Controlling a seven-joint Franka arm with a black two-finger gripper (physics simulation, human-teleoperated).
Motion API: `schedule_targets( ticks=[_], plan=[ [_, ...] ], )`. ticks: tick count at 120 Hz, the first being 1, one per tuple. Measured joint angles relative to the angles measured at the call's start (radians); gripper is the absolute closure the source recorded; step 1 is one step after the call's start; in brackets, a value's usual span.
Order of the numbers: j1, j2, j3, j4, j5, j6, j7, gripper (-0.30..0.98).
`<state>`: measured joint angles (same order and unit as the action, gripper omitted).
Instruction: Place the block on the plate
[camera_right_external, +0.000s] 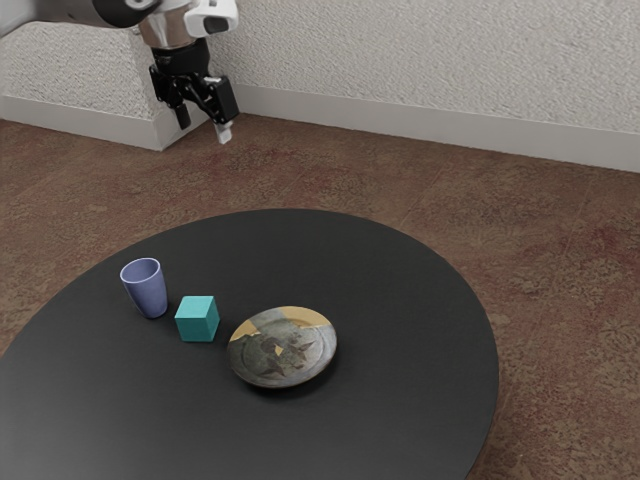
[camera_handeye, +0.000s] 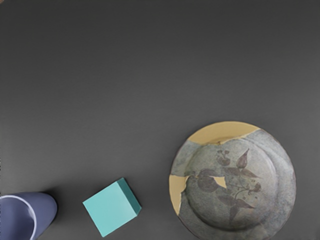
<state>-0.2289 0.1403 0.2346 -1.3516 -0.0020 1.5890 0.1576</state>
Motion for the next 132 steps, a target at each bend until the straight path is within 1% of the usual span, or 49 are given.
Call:
schedule_targets(
  ticks=[12, 17, 23, 32, 43, 59, 77, 101, 114, 132],
  plan=[
    [0.009, 0.002, 0.003, -0.008, -0.002, 0.001, 0.010, 0.01],
    [0.023, 0.010, 0.005, -0.035, -0.005, 0.013, 0.013, 0.01],
    [0.059, 0.046, 0.005, -0.080, -0.005, 0.043, 0.017, 0.01],
    [0.115, 0.114, 0.005, -0.107, -0.009, 0.081, 0.014, 0.01],
    [0.143, 0.173, 0.004, -0.131, -0.019, 0.128, 0.001, 0.01],
    [0.154, 0.201, 0.003, -0.226, -0.050, 0.211, -0.028, 0.02],
    [0.163, 0.227, 0.003, -0.296, -0.065, 0.303, -0.091, 0.02],
    [0.164, 0.247, 0.005, -0.441, -0.067, 0.471, -0.204, 0.02],
    [0.162, 0.267, 0.005, -0.473, -0.064, 0.555, -0.257, 0.02],
    [0.161, 0.265, 0.005, -0.533, -0.066, 0.628, -0.320, 0.02]
  ],
)
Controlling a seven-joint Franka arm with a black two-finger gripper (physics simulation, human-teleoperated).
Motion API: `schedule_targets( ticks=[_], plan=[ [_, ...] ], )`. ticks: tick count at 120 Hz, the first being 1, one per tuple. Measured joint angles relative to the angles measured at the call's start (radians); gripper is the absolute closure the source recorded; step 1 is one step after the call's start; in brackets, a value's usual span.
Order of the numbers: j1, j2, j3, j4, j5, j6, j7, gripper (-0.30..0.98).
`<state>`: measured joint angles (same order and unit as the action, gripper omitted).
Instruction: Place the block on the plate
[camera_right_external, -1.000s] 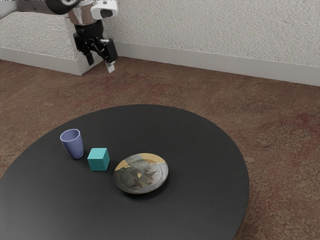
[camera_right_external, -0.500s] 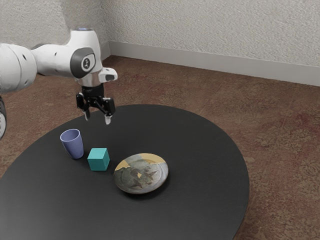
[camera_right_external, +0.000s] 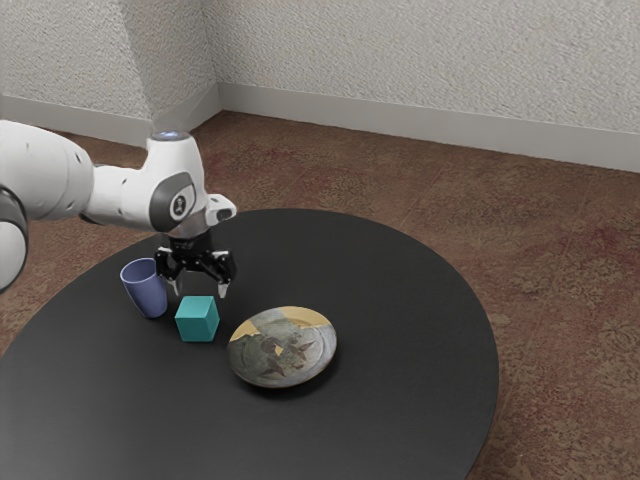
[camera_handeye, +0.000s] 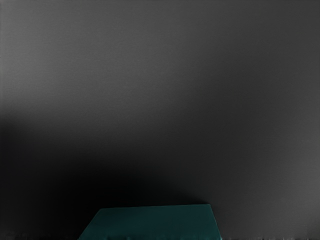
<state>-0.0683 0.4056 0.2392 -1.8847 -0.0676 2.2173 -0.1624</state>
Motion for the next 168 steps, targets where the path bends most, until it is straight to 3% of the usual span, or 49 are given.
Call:
schedule_targets(
  ticks=[83, 110, 146, 168],
  plan=[
    [-0.010, -0.039, -0.003, -0.135, -0.006, 0.143, -0.145, 0.03],
    [-0.010, -0.040, -0.003, -0.143, -0.007, 0.148, -0.161, 0.24],
    [-0.013, -0.074, -0.002, -0.141, 0.004, 0.150, -0.188, 0.39],
    [-0.173, -0.195, -0.001, -0.143, 0.021, 0.141, -0.213, 0.44]
  ],
)
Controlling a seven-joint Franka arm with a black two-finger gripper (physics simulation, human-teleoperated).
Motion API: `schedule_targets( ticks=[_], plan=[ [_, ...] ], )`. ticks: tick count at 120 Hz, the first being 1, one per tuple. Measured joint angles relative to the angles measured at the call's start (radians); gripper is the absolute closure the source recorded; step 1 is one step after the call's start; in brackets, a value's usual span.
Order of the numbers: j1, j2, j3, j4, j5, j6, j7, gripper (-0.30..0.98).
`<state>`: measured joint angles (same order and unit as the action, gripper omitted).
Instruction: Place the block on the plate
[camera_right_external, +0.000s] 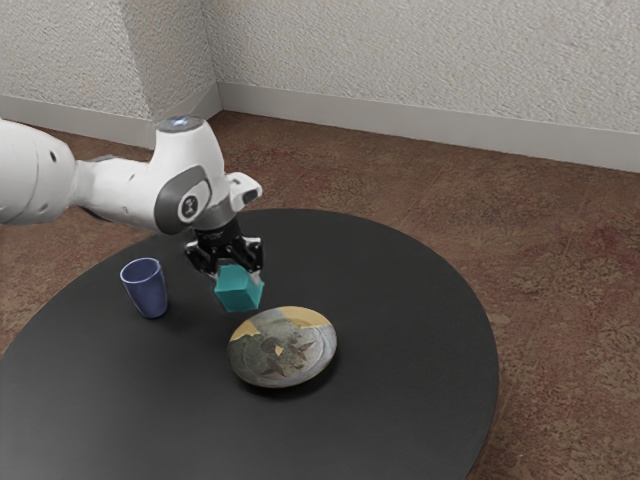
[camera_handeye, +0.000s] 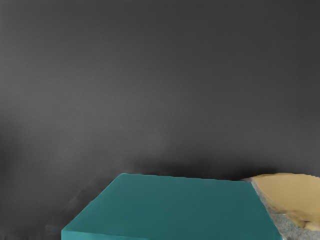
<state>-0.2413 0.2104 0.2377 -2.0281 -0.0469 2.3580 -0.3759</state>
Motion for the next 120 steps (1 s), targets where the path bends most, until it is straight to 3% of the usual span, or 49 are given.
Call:
schedule_targets(
  ticks=[15, 45, 68, 93, 99, 120],
  plan=[
    [-0.104, -0.007, -0.018, -0.026, 0.003, -0.009, -0.023, 0.45],
    [-0.110, 0.030, -0.027, -0.056, -0.005, -0.026, -0.063, 0.45],
    [-0.105, 0.035, -0.027, -0.053, -0.022, -0.035, -0.066, 0.21],
    [-0.110, -0.048, -0.025, -0.049, -0.023, -0.051, -0.059, 0.09],
    [-0.105, -0.091, -0.023, 0.011, -0.008, -0.102, -0.056, 0.07],
    [-0.081, -0.120, -0.029, 0.436, 0.063, -0.421, 0.036, 0.04]
  ],
)
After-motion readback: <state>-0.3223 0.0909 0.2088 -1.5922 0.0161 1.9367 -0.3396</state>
